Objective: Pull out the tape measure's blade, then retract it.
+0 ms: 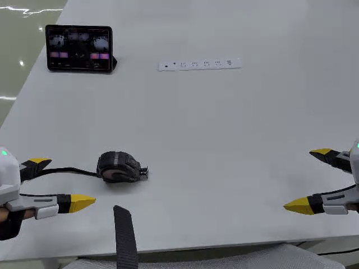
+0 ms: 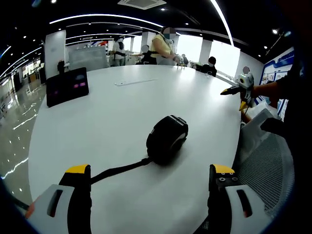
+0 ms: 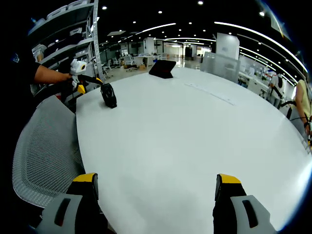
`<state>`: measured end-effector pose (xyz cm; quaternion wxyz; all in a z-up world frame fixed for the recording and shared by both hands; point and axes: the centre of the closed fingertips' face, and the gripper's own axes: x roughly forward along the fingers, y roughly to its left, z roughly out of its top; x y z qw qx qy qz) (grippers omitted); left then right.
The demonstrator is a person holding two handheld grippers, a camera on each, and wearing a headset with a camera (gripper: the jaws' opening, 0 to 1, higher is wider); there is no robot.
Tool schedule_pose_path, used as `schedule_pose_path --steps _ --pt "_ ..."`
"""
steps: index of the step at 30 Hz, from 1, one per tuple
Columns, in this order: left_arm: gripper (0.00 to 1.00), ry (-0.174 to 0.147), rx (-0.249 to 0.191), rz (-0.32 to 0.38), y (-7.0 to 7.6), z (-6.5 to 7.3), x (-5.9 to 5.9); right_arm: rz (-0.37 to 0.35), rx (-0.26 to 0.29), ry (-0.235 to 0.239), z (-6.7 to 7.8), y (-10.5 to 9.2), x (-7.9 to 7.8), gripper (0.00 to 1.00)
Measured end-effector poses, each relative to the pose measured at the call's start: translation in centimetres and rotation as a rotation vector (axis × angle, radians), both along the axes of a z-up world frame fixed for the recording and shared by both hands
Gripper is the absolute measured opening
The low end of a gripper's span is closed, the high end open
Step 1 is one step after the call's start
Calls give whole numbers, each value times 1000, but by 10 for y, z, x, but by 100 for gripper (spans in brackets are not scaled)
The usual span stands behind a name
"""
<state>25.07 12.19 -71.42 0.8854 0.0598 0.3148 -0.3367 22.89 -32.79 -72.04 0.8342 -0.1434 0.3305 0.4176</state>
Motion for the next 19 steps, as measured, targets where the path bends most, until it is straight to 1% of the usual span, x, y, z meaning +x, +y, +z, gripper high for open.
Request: schedule_pose_path --steps 1,3,4,6,7,8,10,11,13,14,16,17,19 --pt "99 2 2 -4 0 -1 0 2 -3 1 -1 0 0 99" --pt "99 -4 6 -6 1 0 1 3 -3 6 -2 0 -1 99" --pt "99 1 4 -8 1 0 0 3 -3 7 -2 1 -1 99" --pt "99 0 -1 -7 1 1 1 3 -3 8 -2 0 -1 99" --pt "99 11 -6 -10 0 0 -1 3 -4 9 -2 0 -1 99" --pt "99 -10 7 -11 2 1 1 4 -6 10 -2 0 -1 99" --pt "99 6 3 -10 2 0 0 3 -4 10 -2 0 -1 99" --pt "99 -4 5 -9 2 1 1 2 -3 10 -2 0 -1 99" --pt "99 4 2 -9 3 1 0 0 -4 9 -2 -1 0 99" --pt "99 -1 4 -8 3 2 0 -1 -4 10 -2 -2 0 99" --pt "99 5 9 -8 4 1 0 -1 -6 11 -3 -3 0 99" --pt "99 1 10 -7 5 2 1 -2 -6 12 -3 -3 0 99" --pt "99 5 7 -6 5 2 0 -3 -9 12 -3 -4 0 99"
